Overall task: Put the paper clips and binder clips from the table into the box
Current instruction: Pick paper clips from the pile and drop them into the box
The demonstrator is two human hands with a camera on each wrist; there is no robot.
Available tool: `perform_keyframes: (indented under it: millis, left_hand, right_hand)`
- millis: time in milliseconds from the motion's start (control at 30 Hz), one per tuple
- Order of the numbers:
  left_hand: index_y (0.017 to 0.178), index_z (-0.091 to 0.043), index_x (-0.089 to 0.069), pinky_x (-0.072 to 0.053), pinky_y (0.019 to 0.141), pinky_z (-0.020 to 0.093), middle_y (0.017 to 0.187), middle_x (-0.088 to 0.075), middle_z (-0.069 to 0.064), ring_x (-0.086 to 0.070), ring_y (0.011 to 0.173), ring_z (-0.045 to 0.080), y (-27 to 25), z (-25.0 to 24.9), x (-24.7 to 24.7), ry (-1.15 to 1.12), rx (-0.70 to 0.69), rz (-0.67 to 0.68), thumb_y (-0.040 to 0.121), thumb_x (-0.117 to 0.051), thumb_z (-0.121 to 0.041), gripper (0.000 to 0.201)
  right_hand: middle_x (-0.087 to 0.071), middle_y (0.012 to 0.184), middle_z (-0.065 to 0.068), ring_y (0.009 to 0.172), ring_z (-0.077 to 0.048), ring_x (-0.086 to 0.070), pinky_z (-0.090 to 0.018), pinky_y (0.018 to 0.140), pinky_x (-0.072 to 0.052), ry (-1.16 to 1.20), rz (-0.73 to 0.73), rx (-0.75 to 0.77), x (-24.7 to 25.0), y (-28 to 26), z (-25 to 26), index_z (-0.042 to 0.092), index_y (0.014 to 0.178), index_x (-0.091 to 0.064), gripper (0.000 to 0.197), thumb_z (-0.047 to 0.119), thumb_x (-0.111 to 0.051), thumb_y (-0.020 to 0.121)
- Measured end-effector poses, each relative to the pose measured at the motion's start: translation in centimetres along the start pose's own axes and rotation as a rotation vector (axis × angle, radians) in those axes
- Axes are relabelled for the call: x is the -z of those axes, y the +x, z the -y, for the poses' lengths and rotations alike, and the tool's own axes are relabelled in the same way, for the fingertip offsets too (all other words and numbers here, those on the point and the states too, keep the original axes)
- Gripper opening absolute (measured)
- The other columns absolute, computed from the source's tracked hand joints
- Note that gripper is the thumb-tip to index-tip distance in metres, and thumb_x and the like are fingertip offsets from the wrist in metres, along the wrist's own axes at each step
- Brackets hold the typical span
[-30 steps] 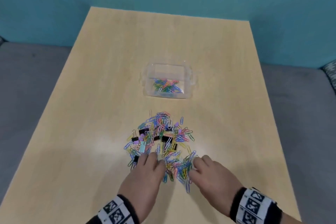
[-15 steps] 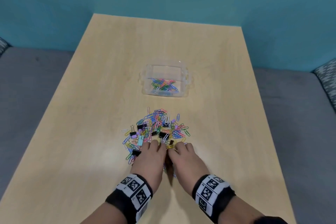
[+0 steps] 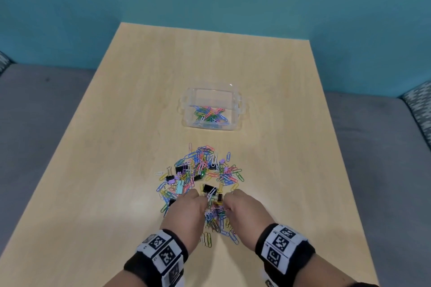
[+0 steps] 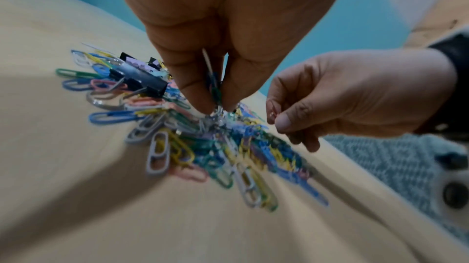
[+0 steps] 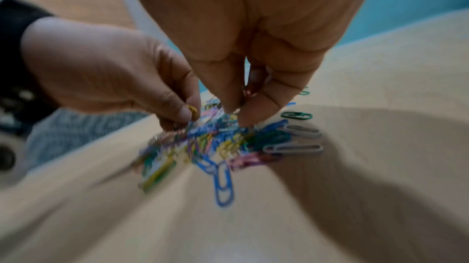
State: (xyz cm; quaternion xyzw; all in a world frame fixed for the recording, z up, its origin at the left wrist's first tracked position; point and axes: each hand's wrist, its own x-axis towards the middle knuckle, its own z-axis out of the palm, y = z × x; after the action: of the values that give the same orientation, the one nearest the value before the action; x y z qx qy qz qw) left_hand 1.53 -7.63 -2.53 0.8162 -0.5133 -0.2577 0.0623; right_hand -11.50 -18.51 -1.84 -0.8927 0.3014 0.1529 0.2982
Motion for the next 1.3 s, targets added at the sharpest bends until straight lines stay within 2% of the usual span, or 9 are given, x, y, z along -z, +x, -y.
perform_keyframes:
  millis: [100, 300, 533, 667, 767, 900, 1033, 1133, 1300]
  left_hand:
    - [0.069, -0.022, -0.055, -0.037, 0.06, 0.025, 0.08, -0.051, -0.005, -0.049, 0.07, 0.014, 0.0, 0.2, 1.4, -0.132, 0.044, 0.005, 0.082, -0.053, -0.008, 0.019]
    - [0.058, -0.017, -0.066, -0.045, 0.05, 0.024, 0.049, -0.059, -0.004, -0.053, 0.049, 0.012, 2.4, 0.6, 6.8, -0.826, 0.212, 0.075, 0.071, -0.065, 0.004, 0.025]
    - [0.064, -0.01, -0.065, -0.052, 0.06, 0.033, 0.054, -0.064, 0.008, -0.058, 0.05, 0.017, 14.2, 1.6, 12.9, -0.773, 0.271, -0.21, 0.074, -0.068, 0.0, 0.014]
    - [0.069, -0.011, -0.066, -0.048, 0.054, 0.025, 0.059, -0.066, 0.006, -0.057, 0.051, 0.015, 18.3, 0.9, 13.8, -0.678, 0.279, -0.247, 0.076, -0.066, -0.004, 0.01]
    - [0.078, -0.014, -0.069, -0.057, 0.071, 0.035, 0.067, -0.066, 0.003, -0.061, 0.062, 0.02, 19.1, 1.2, 13.4, -0.759, 0.255, -0.251, 0.076, -0.07, -0.009, 0.005]
    - [0.09, -0.017, -0.069, -0.055, 0.082, 0.046, 0.082, -0.067, 0.002, -0.061, 0.069, 0.021, 16.6, 3.0, 12.6, -0.879, 0.274, -0.27, 0.079, -0.068, -0.01, 0.013]
    - [0.092, -0.021, -0.067, -0.047, 0.074, 0.029, 0.087, -0.061, -0.004, -0.059, 0.076, 0.015, 9.0, 3.3, 10.2, -0.505, 0.133, -0.223, 0.081, -0.065, -0.021, 0.011]
    - [0.082, -0.02, -0.062, -0.044, 0.066, 0.03, 0.084, -0.053, -0.004, -0.056, 0.076, 0.018, 2.1, 2.7, 6.3, -0.195, -0.051, -0.13, 0.076, -0.061, -0.02, 0.006]
    - [0.085, -0.02, -0.057, -0.052, 0.062, 0.034, 0.087, -0.051, 0.0, -0.056, 0.073, 0.025, -4.4, 1.2, -0.4, 0.002, -0.117, -0.014, 0.057, -0.071, -0.017, 0.031]
  right_hand:
    - [-0.056, 0.085, 0.004, 0.073, -0.015, -0.056, -0.027, 0.063, -0.044, 0.212, 0.028, -0.078, 1.4, 0.1, -0.4, 0.019, 0.083, -0.057, 0.009, 0.014, -0.052, 0.088]
    - [-0.06, 0.055, 0.002, 0.047, -0.019, -0.061, -0.021, 0.042, -0.035, 0.819, 0.07, -0.204, 6.3, 2.5, -1.0, 0.019, 0.071, -0.061, 0.019, 0.001, -0.061, 0.08]
    - [-0.061, 0.052, -0.001, 0.045, -0.018, -0.061, -0.062, 0.065, -0.055, 0.775, -0.211, -0.245, 12.9, 13.1, -1.4, 0.019, 0.063, -0.058, 0.022, 0.005, -0.064, 0.079]
    - [-0.06, 0.068, -0.006, 0.057, -0.028, -0.066, -0.051, 0.064, -0.059, 0.606, -0.291, -0.249, 14.7, 17.4, -0.7, 0.019, 0.066, -0.056, 0.023, 0.002, -0.06, 0.081]
    - [-0.064, 0.076, -0.005, 0.067, -0.028, -0.07, -0.046, 0.07, -0.059, 0.553, -0.247, -0.222, 15.0, 18.1, 0.0, 0.019, 0.081, -0.062, 0.006, 0.015, -0.066, 0.08]
    - [-0.061, 0.102, 0.0, 0.087, -0.02, -0.06, -0.03, 0.079, -0.048, 0.284, -0.273, -0.148, 14.3, 14.8, -0.8, 0.018, 0.114, -0.06, 0.029, 0.027, -0.061, 0.087]
    - [-0.054, 0.103, -0.001, 0.091, -0.021, -0.054, -0.034, 0.077, -0.046, 0.014, -0.208, 0.112, 9.9, 6.4, -1.4, 0.018, 0.107, -0.058, 0.017, 0.02, -0.053, 0.091]
    - [-0.051, 0.096, -0.001, 0.086, -0.024, -0.047, -0.039, 0.068, -0.047, -0.223, -0.019, 0.233, 5.0, 0.6, -2.6, 0.019, 0.093, -0.05, 0.008, 0.017, -0.052, 0.085]
    - [-0.052, 0.104, -0.001, 0.084, -0.024, -0.05, -0.034, 0.063, -0.051, -0.305, -0.027, 0.185, -0.6, -4.8, -3.8, 0.022, 0.103, -0.051, 0.045, 0.016, -0.068, 0.061]
